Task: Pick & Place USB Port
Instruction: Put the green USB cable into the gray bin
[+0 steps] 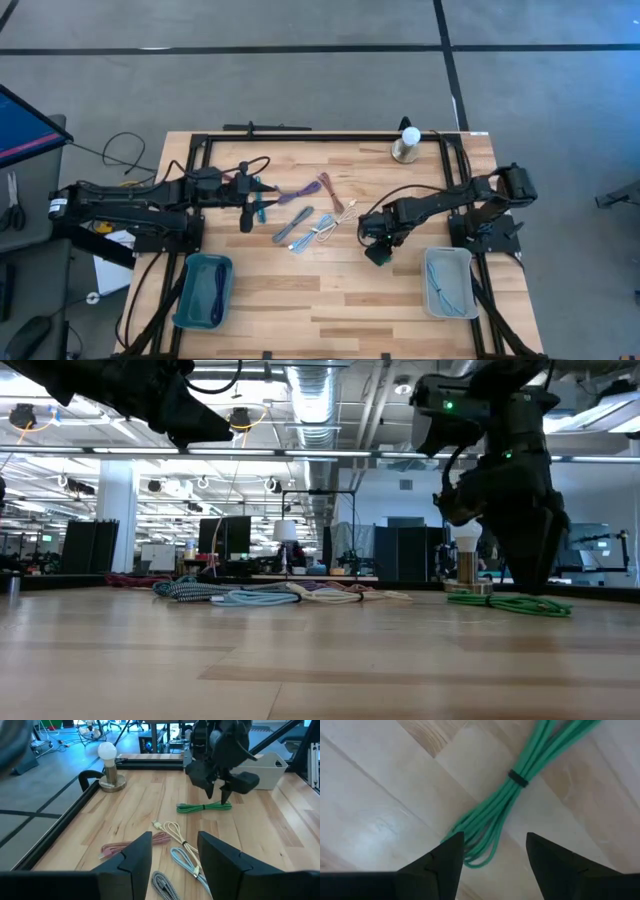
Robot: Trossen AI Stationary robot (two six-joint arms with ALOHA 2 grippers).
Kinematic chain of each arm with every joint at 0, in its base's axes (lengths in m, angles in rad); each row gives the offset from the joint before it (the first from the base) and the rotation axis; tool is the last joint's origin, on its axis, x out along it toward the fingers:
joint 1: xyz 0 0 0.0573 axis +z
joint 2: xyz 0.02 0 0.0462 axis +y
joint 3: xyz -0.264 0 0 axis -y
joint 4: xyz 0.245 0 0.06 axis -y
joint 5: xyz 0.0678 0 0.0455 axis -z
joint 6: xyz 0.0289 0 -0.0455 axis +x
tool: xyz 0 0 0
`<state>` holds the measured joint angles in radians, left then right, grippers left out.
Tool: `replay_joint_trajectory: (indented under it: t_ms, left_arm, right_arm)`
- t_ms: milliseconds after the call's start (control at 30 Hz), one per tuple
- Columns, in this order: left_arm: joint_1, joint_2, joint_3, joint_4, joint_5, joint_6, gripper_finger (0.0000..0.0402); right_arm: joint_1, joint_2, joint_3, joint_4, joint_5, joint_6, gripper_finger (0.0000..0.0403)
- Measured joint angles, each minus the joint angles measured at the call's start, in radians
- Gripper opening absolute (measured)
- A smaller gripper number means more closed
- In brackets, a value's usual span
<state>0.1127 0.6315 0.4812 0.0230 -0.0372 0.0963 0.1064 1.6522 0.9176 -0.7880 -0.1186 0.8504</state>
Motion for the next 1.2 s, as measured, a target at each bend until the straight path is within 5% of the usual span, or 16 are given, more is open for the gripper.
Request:
replay_joint_trajectory:
  t_ms: [333, 700, 1200]
  left_arm:
    - [0.0, 0.0, 0.0, -0.001, 0.0, 0.0, 0.0158]
    - [0.0, 0.0, 0.0, 0.0, 0.0, 0.0, 0.0158]
    - [0.0, 0.0, -0.001, 0.0, 0.0, 0.0, 0.0158]
  right_arm:
    - [0.005, 0.082, 0.005, 0.02, -0.012, -0.031, 0.0188]
    - [0.004, 0.05, 0.0, 0.043, 0.005, -0.103, 0.0016]
    - [0.006, -0.249, -0.003, -0.223, 0.157, -0.118, 0.0002]
